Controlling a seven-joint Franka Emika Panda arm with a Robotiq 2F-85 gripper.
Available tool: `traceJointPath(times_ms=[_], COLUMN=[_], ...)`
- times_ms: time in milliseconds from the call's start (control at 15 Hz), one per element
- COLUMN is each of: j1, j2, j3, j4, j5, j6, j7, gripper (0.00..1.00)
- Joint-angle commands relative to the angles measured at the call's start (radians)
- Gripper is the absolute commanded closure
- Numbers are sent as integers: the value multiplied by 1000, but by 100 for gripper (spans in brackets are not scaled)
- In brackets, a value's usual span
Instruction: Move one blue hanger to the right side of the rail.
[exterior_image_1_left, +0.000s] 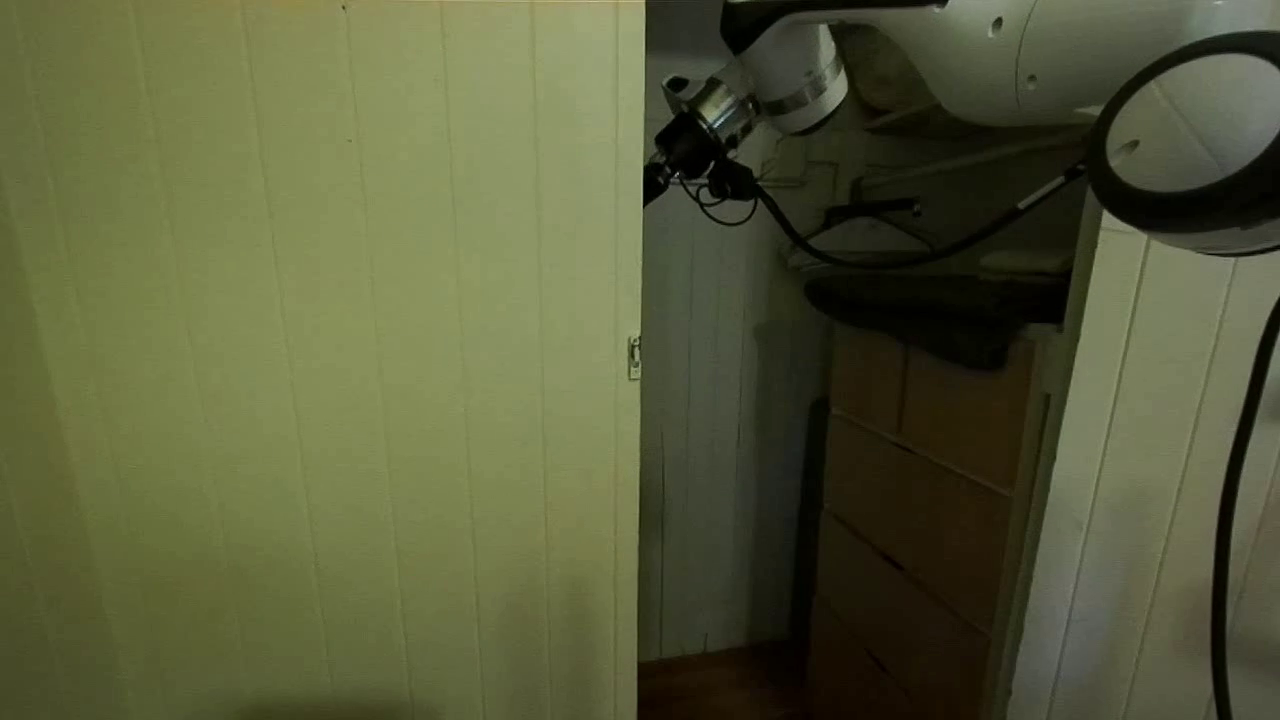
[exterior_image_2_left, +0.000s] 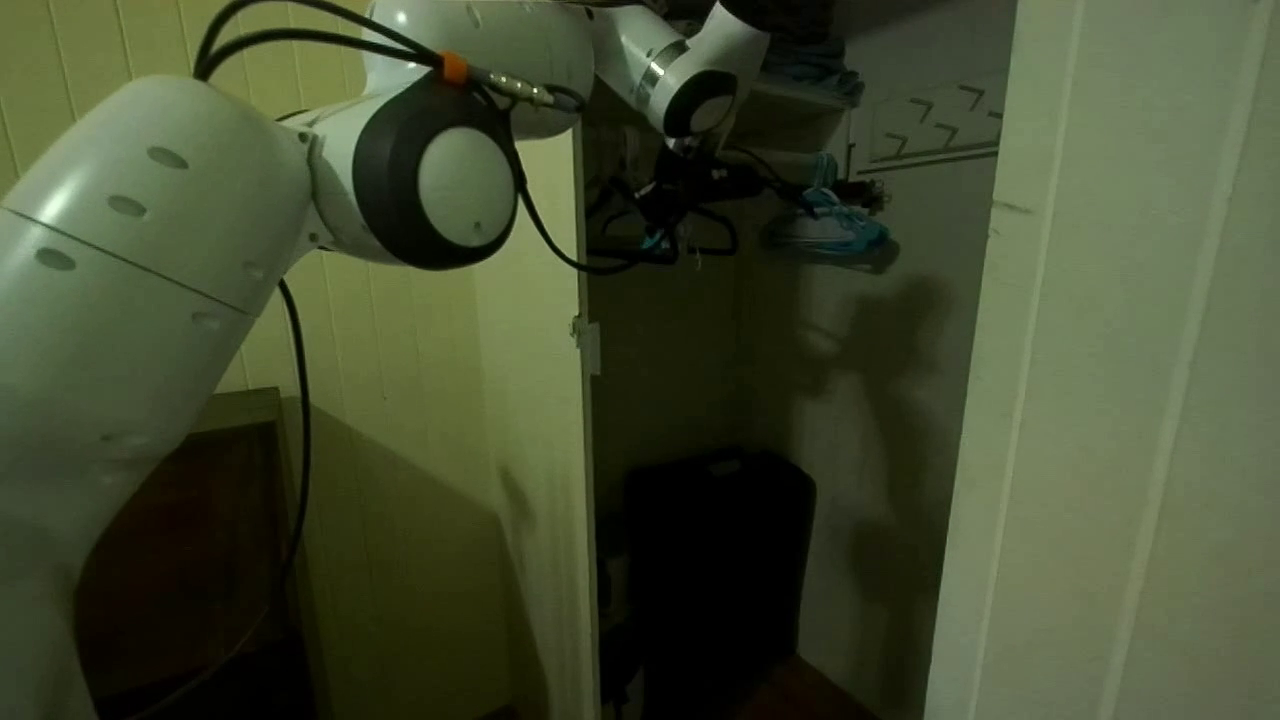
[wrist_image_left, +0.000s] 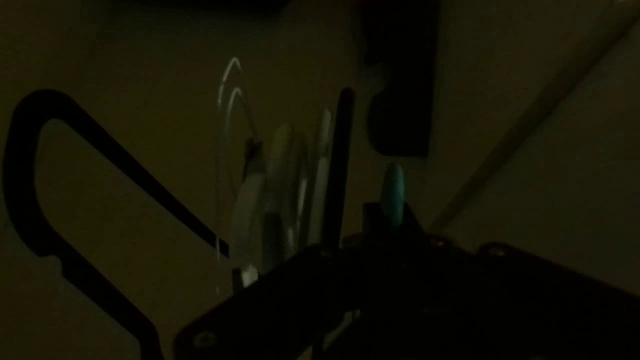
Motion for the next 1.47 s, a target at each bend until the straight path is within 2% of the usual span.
traceJointPath(times_ms=[0,133,333,733,1133,1267,1400], j1=[-52,-79,-108,-132,-194,-217,-226], j2=[-36,-61,-85,-94,-105,-111,-120], j3=[15,13,13,19,53,54,40], j4=[9,-2,-18,-22,-36,-42,-54], j5=[40,58,98,174,367,401,388], j6=[-137,-157,-109,-72,55,64,44], j7=[16,18,7,-3,-56,-71,-56], gripper=[98,98,98,98,98,98,98])
